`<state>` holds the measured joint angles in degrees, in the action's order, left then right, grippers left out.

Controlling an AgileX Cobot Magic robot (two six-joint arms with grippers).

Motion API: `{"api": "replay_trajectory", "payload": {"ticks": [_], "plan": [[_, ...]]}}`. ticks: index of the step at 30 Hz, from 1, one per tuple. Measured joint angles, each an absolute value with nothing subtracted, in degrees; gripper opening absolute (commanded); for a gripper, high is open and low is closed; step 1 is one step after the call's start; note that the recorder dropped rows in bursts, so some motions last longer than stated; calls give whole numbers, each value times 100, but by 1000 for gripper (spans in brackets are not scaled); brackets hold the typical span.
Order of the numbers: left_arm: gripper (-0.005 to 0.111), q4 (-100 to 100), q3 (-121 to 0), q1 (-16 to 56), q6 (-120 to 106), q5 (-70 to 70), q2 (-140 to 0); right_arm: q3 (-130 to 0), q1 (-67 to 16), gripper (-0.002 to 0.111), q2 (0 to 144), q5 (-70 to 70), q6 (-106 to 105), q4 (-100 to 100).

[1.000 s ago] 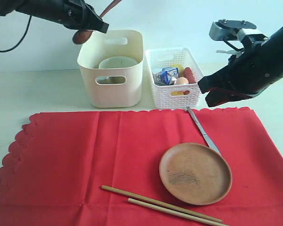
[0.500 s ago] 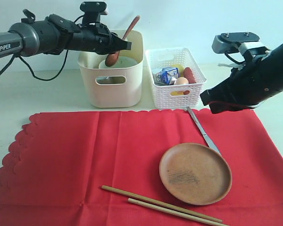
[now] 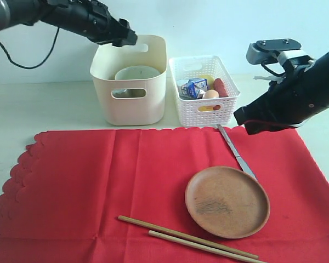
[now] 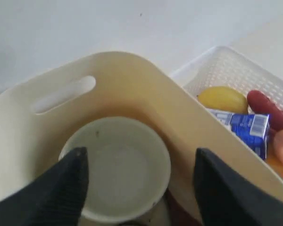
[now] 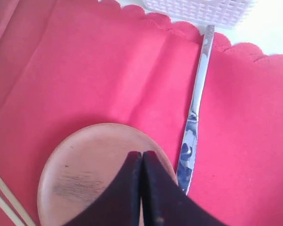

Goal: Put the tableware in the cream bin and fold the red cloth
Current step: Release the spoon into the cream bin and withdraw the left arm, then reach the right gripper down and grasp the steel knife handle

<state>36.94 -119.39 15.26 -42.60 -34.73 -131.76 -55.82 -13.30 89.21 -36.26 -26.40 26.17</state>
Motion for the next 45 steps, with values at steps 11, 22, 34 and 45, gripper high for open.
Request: {"api": "replay_trajectory", "payload": {"ticks": [11, 22, 34, 45], "plan": [[0, 3092, -11469, 570, -2917, -5615, -11917, -5582, -1330, 0, 8921, -3902, -2394, 2600], [0, 3510, -8612, 397, -3660, -4823, -9073, -5582, -1330, 10, 8921, -3226, -2382, 2403], [0, 3759, -5155, 397, -3957, -3283, -4837, -6248, -1330, 31, 9899, -3541, -1761, 1463], [0, 3780, -2916, 397, -3744, -3099, -948, -7185, -1682, 34, 11111, -3926, -1193, 689]]}}
